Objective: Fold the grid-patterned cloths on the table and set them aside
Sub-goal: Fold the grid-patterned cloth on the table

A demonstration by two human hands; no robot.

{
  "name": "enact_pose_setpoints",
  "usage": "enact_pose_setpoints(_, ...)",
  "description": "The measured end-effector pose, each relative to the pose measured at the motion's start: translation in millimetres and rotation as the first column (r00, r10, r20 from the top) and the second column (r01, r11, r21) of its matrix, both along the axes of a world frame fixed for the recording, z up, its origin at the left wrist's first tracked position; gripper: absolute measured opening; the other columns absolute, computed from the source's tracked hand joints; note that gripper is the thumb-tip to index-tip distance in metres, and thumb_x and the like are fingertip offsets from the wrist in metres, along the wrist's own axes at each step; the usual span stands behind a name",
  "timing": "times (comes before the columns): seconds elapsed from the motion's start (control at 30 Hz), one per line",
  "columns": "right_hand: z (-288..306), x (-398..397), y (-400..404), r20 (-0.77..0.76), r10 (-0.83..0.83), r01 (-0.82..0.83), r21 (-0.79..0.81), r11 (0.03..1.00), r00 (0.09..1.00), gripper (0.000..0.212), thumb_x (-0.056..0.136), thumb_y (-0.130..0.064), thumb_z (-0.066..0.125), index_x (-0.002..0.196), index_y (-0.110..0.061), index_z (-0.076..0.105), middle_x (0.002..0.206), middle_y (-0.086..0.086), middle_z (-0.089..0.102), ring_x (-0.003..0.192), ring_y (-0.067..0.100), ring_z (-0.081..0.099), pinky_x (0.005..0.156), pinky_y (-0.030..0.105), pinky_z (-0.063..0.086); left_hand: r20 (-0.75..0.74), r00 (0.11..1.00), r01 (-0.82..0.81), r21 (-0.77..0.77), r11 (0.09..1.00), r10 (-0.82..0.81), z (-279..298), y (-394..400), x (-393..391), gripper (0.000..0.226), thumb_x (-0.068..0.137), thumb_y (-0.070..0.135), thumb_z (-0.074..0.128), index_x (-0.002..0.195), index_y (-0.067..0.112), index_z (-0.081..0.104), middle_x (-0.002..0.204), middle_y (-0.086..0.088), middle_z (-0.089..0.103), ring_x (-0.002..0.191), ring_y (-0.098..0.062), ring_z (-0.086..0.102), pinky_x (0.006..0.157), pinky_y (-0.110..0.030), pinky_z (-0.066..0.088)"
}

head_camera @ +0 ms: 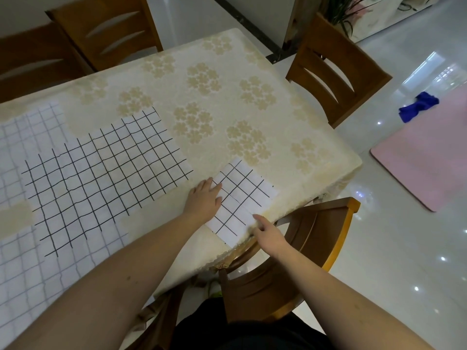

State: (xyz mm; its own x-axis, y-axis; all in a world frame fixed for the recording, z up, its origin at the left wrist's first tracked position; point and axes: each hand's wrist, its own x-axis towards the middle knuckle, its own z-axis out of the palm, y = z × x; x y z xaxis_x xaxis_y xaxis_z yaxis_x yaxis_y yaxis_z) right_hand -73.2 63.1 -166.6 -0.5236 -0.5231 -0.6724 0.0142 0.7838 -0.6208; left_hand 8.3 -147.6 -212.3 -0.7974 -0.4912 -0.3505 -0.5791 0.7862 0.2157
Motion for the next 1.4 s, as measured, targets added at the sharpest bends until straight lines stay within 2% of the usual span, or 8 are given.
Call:
enact_pose_setpoints(0.13,2,-4,0,0.014,-0.092,0.093,-0.012,0.996,0.996,0.046,0.101,-0.023,0.044,0.147,-0.025,0.038,0.117,0.010,0.059,0.112,0.031,0.061,0.088,0.035,0.051,-0.247,0.936,-0.231,0.103,0.967,0.250,4,-5,-13,0.038,0.099,0.024,0.048,0.137,0.016,0.050,0.136,-0.008,0.054,0.123,-0.027,0.049,0.098,-0.040,0.040)
enact_pose_setpoints(0.27,1,-7,0,0.028,-0.150,0.151,-0.017,0.988,0.988,0.048,0.100,-0.023,0.048,0.147,-0.022,0.037,0.112,0.002,0.056,0.102,0.022,0.062,0.072,0.023,0.046,-0.027,0.796,-0.574,0.282,0.769,0.605,13,-20,-32,0.035,0.094,0.034,0.059,0.125,0.019,0.052,0.123,-0.005,0.060,0.110,-0.028,0.057,0.095,-0.045,0.042)
enact_pose_setpoints(0.37,-2,-8,-2,0.045,-0.215,0.216,-0.016,0.976,0.976,0.048,0.100,-0.022,0.050,0.146,-0.020,0.038,0.116,0.004,0.055,0.082,0.008,0.050,0.075,0.024,0.042,0.040,0.817,-0.540,0.405,0.738,0.576,14,-31,-40,0.040,0.093,0.036,0.062,0.122,0.009,0.060,0.118,-0.012,0.065,0.105,-0.029,0.061,0.092,-0.039,0.049)
enact_pose_setpoints(0.63,-10,-13,-7,0.052,-0.368,0.369,-0.019,0.929,0.929,0.052,0.097,-0.023,0.058,0.144,-0.018,0.039,0.124,0.009,0.054,0.094,0.015,0.051,0.078,0.027,0.045,-0.008,0.827,-0.465,0.552,0.692,0.562,19,-37,-25,0.037,0.091,0.027,0.067,0.120,0.004,0.063,0.116,-0.012,0.064,0.103,-0.024,0.059,0.086,-0.030,0.046)
enact_pose_setpoints(0.8,-16,-15,-12,-0.042,-0.344,0.344,-0.019,0.939,0.938,0.045,0.095,-0.020,0.059,0.138,-0.016,0.044,0.087,-0.010,0.051,0.072,0.004,0.051,0.062,0.022,0.043,0.000,0.759,-0.521,0.600,0.607,0.651,15,-41,2,0.039,0.091,0.028,0.067,0.122,0.006,0.061,0.113,-0.008,0.063,0.101,-0.020,0.056,0.087,-0.029,0.043)
enact_pose_setpoints(1.07,-14,0,-28,-0.321,-0.045,0.010,-0.108,0.994,0.946,0.037,0.094,-0.019,0.050,0.130,-0.018,0.060,0.104,0.000,0.067,0.094,0.020,0.065,0.082,0.039,0.055,0.036,0.439,-0.670,0.679,0.301,0.898,0,-43,49,0.031,0.092,0.028,0.064,0.119,0.013,0.061,0.113,-0.007,0.065,0.101,-0.028,0.063,0.090,-0.039,0.053)
enact_pose_setpoints(1.23,-23,14,-39,-0.550,0.247,-0.355,-0.096,0.930,0.798,0.037,0.092,-0.012,0.050,0.127,-0.017,0.063,0.129,0.004,0.063,0.121,0.026,0.052,0.100,0.039,0.044,0.064,0.183,-0.628,0.775,0.067,0.981,-6,-33,67,0.014,0.093,0.021,0.057,0.105,0.016,0.061,0.103,-0.010,0.068,0.095,-0.029,0.065,0.088,-0.049,0.055)
enact_pose_setpoints(1.4,-28,22,-48,-0.630,0.429,-0.560,-0.011,0.828,0.647,0.046,0.091,-0.027,0.048,0.136,-0.018,0.056,0.140,0.003,0.056,0.130,0.025,0.048,0.104,0.044,0.043,0.077,0.183,-0.561,0.827,0.040,0.980,-20,-22,78,0.035,0.091,0.017,0.059,0.126,0.013,0.057,0.119,-0.005,0.066,0.102,-0.025,0.065,0.094,-0.048,0.053)
